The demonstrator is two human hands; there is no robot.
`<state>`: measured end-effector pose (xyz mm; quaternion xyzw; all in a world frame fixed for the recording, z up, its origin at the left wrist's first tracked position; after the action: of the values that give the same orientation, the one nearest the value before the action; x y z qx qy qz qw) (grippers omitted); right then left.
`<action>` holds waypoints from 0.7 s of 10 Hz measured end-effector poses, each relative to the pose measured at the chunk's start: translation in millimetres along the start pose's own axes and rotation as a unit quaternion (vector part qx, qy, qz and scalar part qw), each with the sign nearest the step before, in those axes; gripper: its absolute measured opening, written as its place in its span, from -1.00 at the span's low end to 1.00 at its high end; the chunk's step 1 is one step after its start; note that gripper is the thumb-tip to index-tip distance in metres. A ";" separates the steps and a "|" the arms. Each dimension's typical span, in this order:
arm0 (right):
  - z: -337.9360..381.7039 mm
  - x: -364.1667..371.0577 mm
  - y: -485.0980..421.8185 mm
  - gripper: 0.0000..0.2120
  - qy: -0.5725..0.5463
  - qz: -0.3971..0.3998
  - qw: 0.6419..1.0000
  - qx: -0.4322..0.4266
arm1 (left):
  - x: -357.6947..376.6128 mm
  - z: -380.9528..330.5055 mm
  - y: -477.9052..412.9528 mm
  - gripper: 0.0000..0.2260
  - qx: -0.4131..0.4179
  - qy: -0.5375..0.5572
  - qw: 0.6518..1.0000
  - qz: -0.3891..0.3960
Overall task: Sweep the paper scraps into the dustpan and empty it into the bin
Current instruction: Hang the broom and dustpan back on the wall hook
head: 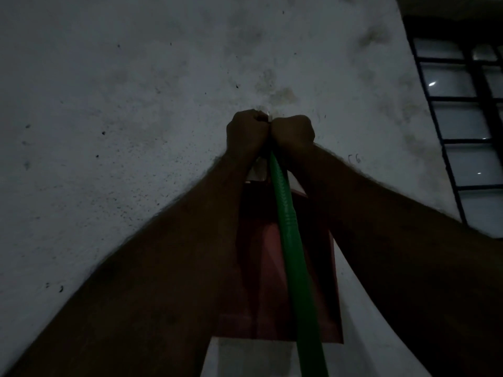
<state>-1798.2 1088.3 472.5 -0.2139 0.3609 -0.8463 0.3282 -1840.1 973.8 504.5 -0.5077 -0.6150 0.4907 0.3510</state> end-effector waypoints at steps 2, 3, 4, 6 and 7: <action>-9.4 -5.1 1.5 -0.71 0.058 0.001 0.997 -0.050 | 2.2 1.3 9.1 -0.76 -0.020 0.009 1.000 0.022; 3.1 -11.9 10.6 -0.77 0.112 -0.013 0.985 -0.132 | -0.8 6.5 20.1 -0.75 -0.026 0.015 0.999 0.035; 5.7 -23.5 15.3 -0.64 0.187 -0.025 0.963 -0.194 | -3.2 17.2 32.8 -0.75 -0.025 -0.060 0.995 0.076; -17.4 -44.0 14.7 -0.70 0.223 -0.048 0.957 -0.177 | -3.4 56.1 70.9 -0.63 -0.079 -0.110 0.974 0.179; -21.6 -46.3 12.4 -0.47 0.266 -0.032 0.949 -0.165 | -2.6 60.3 80.0 -0.65 -0.107 -0.033 0.979 0.169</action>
<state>-1774.0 1124.8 443.3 -0.0434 0.5626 -0.8112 0.1535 -1873.1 956.6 411.5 -0.6227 -0.5804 0.4908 0.1859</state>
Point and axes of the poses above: each hand's wrist, its own y-axis away from the middle knuckle, its own x-axis out of the palm, z = x × y, the point moved 9 cm from there along -y, towards the middle knuckle, and after that the axes turned 1 degree about y, right-handed, at the moved point
